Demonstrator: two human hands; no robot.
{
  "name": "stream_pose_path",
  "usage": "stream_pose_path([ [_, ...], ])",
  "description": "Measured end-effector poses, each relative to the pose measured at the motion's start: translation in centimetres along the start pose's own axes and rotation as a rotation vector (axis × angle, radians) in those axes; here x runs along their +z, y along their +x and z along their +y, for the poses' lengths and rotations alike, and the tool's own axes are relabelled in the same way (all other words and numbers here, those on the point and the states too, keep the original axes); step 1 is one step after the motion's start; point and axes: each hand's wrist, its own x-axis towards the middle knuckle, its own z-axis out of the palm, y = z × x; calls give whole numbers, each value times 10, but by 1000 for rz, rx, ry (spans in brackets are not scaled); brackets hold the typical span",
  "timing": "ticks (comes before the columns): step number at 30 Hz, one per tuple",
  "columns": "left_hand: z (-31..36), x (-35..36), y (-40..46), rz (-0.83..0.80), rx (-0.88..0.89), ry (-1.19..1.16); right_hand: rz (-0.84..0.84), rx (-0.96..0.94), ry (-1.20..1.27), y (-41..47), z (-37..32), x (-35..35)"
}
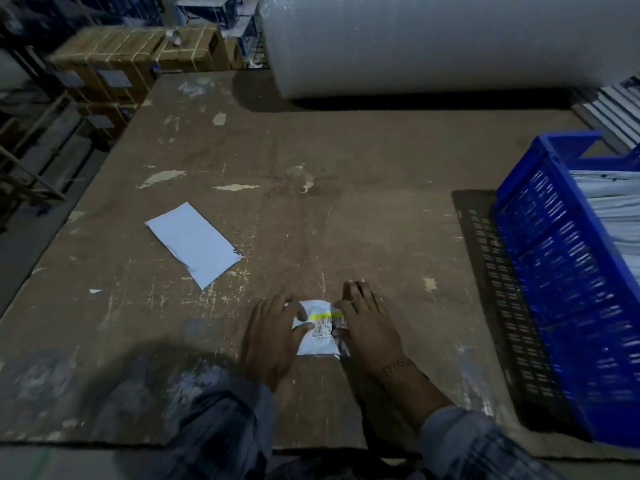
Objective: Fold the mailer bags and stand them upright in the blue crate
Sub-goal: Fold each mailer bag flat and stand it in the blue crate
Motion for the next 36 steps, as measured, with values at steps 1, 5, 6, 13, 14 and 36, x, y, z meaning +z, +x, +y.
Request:
stream_pose_path([
  [1, 5, -2, -1, -6, -8, -26, 5, -17, 14, -3, 3, -7],
  [5, 45, -6, -5, -143, -62, -46, -18, -22, 0, -27, 15, -54],
  [6, 60, -9, -4, -116, -66, -47, -5, 2, 3, -35, 20, -70],
  [13, 210, -58, 5, 214, 175, -217, 208, -19, -114, -106, 69, -212],
  [14, 233, -65, 3, 262, 205, -225, 271, -13, -130, -120, 80, -233],
  [36, 531, 60, 50, -710, 347, -364, 390, 348, 235, -346, 377, -379],
])
